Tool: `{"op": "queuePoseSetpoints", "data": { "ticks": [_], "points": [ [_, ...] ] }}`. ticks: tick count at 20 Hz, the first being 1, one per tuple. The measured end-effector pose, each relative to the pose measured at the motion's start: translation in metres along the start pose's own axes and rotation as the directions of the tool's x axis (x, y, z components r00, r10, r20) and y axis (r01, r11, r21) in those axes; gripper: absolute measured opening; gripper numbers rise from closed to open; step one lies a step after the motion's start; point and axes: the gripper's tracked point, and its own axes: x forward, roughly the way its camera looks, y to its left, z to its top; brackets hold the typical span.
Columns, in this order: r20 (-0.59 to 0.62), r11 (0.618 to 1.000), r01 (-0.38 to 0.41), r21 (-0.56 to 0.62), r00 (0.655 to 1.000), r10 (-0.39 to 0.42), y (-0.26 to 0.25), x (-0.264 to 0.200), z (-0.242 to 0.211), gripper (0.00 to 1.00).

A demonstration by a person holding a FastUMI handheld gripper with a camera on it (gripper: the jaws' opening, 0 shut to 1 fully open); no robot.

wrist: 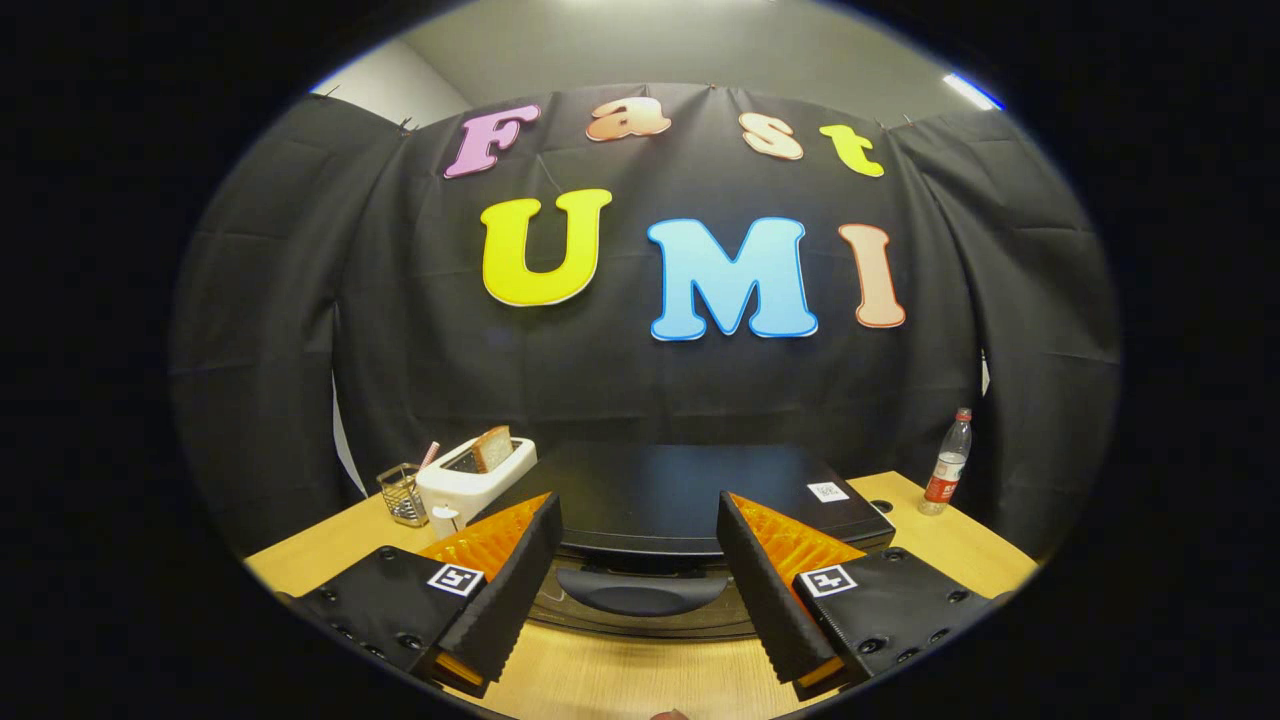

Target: Open the toaster oven, put the food inside, and close the toaster oven door.

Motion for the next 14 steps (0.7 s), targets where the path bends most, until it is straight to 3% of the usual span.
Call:
{"op": "queuePoseSetpoints", "data": {
  "ticks": [8, 14],
  "points": [
    [-0.074, 0.999, 0.03, -0.032, 0.997, -0.032, -0.002, 0.025, -0.036, 0.99],
    [-0.111, 0.999, 0.051, 0.016, 0.993, -0.049, -0.004, 0.027, -0.053, 0.99]
  ]
}}
